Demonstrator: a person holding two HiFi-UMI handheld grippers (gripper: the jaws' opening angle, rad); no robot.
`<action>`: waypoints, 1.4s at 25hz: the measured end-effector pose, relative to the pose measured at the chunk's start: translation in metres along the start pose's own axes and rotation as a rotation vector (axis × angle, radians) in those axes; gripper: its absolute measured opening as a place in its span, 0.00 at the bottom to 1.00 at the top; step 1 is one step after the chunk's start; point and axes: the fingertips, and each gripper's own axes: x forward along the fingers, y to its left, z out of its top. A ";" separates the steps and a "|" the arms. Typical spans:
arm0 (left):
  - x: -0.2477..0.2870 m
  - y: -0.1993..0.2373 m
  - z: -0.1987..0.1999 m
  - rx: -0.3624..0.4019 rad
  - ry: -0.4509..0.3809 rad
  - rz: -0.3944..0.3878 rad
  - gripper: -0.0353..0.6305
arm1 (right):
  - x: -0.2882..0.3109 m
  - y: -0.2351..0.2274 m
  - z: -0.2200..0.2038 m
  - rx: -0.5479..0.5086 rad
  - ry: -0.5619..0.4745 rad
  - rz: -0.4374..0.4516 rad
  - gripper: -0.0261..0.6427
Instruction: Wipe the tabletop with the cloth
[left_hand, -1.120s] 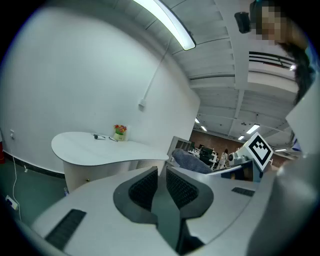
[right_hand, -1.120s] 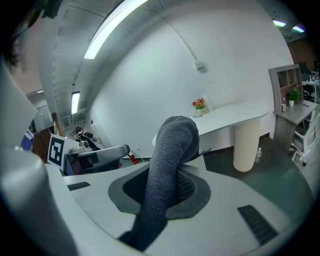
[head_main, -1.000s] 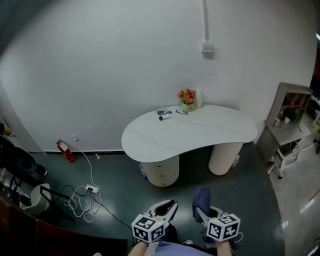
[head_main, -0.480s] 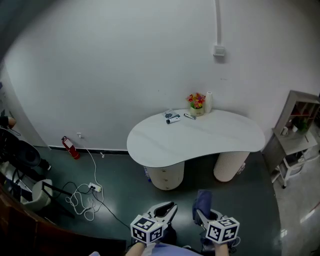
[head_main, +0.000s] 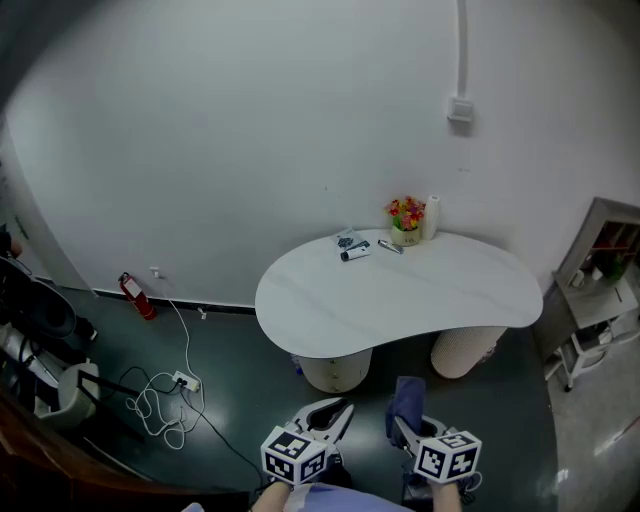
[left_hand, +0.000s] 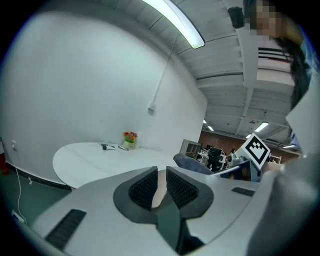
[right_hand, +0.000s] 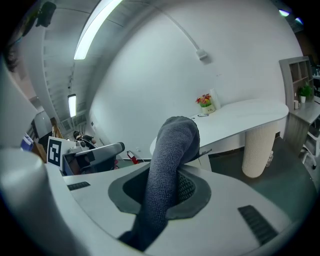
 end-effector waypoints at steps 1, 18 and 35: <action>0.003 0.010 0.004 0.004 0.000 0.005 0.14 | 0.010 0.000 0.006 -0.002 0.005 -0.001 0.14; -0.013 0.175 0.024 -0.050 -0.042 0.115 0.14 | 0.184 0.049 0.079 -0.101 0.119 0.048 0.14; -0.018 0.286 0.035 -0.075 -0.046 0.335 0.14 | 0.375 0.085 0.182 -0.182 0.190 0.238 0.14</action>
